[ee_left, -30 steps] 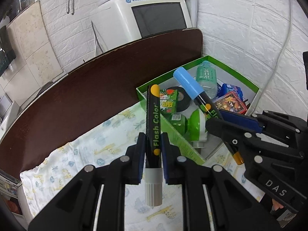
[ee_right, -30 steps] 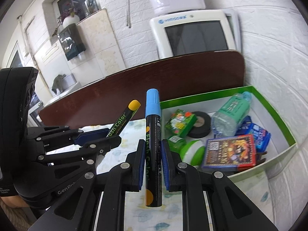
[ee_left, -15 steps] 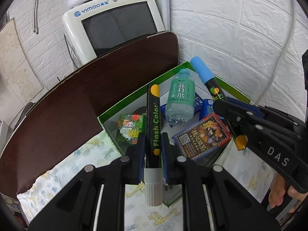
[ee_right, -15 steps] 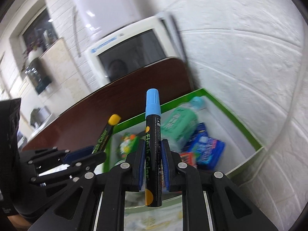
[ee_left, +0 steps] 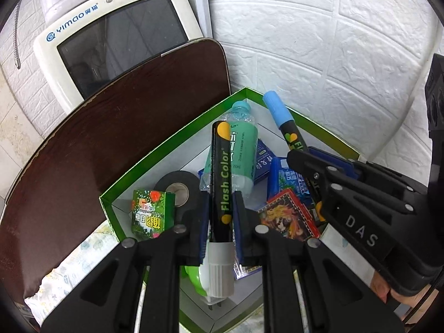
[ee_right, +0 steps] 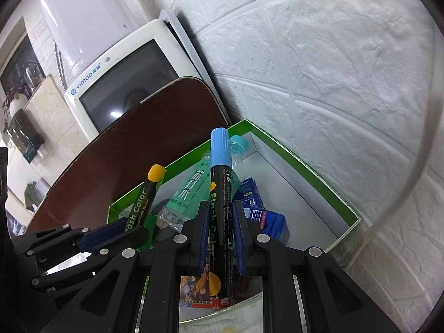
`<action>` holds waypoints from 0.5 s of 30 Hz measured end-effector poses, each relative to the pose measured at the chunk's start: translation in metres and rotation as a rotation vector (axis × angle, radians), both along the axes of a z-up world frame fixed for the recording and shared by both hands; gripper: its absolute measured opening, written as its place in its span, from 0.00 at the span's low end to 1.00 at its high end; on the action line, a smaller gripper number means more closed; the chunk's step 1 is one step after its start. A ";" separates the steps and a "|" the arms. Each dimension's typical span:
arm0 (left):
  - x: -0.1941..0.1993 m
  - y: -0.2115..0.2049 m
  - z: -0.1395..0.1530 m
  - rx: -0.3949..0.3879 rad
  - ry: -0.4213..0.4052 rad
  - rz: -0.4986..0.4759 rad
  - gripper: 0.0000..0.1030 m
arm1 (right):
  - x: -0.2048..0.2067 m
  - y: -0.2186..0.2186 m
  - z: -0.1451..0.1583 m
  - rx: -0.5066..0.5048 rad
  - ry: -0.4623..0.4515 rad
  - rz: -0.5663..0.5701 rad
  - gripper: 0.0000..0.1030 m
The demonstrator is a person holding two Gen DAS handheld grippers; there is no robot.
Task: Organize rigid objects
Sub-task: 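Carry both markers into the green box and open both tools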
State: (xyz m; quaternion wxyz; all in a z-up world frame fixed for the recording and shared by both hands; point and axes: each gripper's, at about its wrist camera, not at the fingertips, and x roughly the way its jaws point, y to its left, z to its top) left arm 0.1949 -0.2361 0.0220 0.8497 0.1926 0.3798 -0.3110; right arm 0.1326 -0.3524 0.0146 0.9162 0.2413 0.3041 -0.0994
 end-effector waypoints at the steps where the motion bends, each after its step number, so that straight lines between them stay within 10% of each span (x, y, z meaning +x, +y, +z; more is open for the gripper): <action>1: 0.000 0.001 -0.001 0.001 0.003 0.004 0.14 | 0.001 -0.001 -0.001 0.002 0.003 -0.001 0.17; 13: -0.005 0.003 -0.002 0.005 -0.046 0.014 0.20 | -0.003 -0.003 -0.011 0.007 0.039 -0.017 0.17; 15: -0.007 0.005 -0.001 0.003 -0.050 0.020 0.33 | -0.008 0.001 -0.008 -0.010 0.031 -0.014 0.17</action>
